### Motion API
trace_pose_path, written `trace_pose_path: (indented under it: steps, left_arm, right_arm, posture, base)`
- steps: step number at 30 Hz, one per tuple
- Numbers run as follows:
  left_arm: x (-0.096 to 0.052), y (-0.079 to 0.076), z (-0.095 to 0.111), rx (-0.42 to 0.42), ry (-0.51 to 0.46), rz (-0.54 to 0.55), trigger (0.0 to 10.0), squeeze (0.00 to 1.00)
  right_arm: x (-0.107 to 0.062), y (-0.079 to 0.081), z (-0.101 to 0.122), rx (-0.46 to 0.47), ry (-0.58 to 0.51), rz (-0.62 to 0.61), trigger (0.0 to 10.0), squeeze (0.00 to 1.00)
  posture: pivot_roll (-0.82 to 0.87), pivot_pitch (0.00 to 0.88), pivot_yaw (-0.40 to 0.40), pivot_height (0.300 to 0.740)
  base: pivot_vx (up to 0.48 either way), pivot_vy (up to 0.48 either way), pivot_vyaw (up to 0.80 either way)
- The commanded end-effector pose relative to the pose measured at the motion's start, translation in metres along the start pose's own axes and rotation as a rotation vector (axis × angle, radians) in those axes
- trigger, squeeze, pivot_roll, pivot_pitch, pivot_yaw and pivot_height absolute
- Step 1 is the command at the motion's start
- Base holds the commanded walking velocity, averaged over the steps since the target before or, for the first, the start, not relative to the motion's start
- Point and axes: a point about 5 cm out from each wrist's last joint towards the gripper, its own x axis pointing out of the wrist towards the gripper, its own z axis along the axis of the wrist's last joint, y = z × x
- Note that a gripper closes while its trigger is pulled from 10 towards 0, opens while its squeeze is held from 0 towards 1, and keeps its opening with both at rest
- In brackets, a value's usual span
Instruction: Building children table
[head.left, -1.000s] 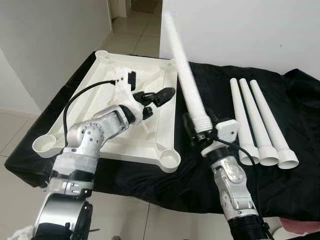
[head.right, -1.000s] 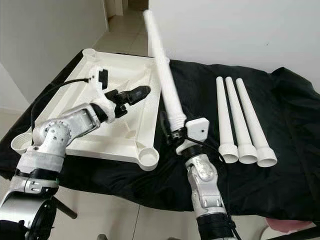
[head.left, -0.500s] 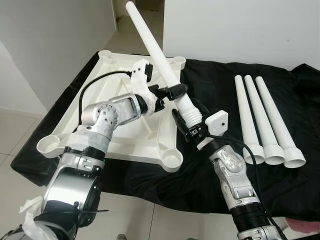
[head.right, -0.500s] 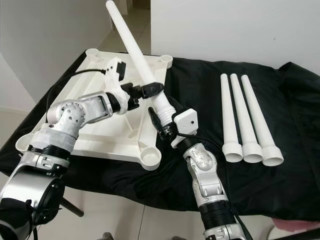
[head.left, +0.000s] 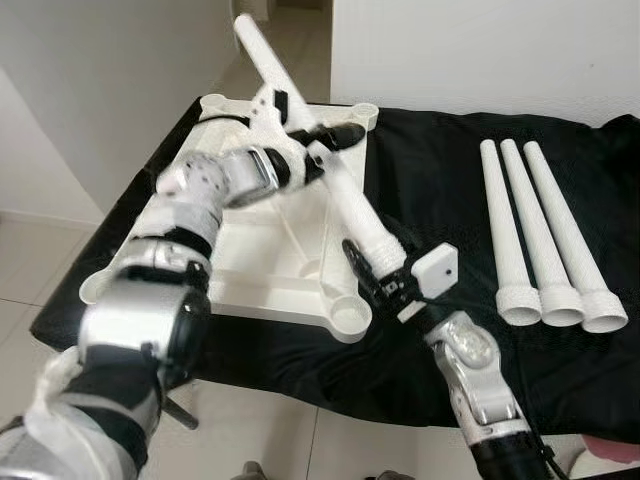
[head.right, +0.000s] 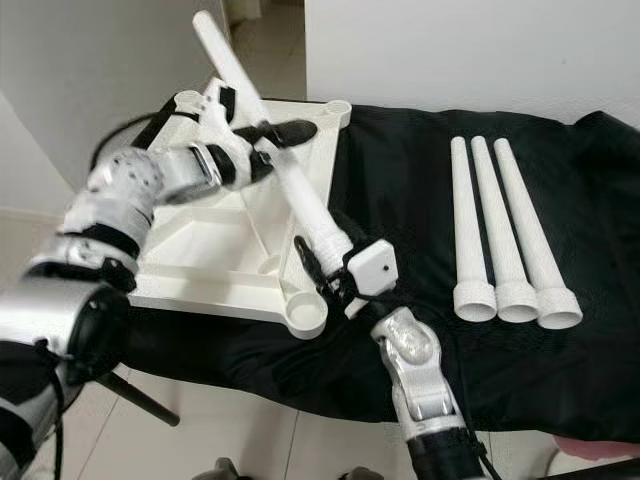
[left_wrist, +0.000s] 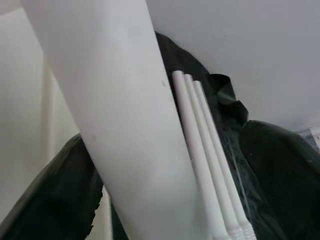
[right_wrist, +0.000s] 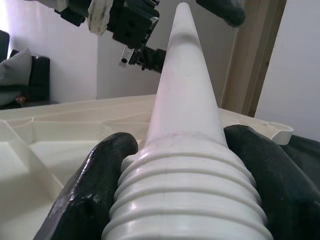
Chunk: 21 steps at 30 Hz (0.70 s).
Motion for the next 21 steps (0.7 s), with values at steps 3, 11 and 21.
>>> trace_pose_path:
  steps: [3, 11, 21]
  left_arm:
    - [-0.003, -0.001, 0.007, 0.018, -0.025, -0.130, 3.3, 0.00]
    - [-0.006, 0.004, 0.018, -0.015, -0.080, -0.089, 0.0, 0.00]
    - [-0.006, 0.002, 0.027, -0.038, -0.121, -0.076, 8.3, 0.00]
  right_arm:
    - [0.001, 0.005, 0.004, 0.004, -0.025, 0.027, 10.0, 0.00]
    - [0.006, 0.007, 0.008, 0.040, -0.043, 0.007, 10.0, 0.00]
    - [0.004, 0.002, 0.010, 0.106, -0.049, -0.036, 10.0, 1.00]
  posture:
    - [-0.05, 0.046, 0.095, 0.740]
    - [-0.04, 0.069, 0.089, 0.740]
    - [-0.05, 0.076, 0.084, 0.740]
  base:
    - [0.000, 0.000, 0.00]
    - [0.000, 0.000, 0.00]
    - [0.000, 0.000, 0.00]
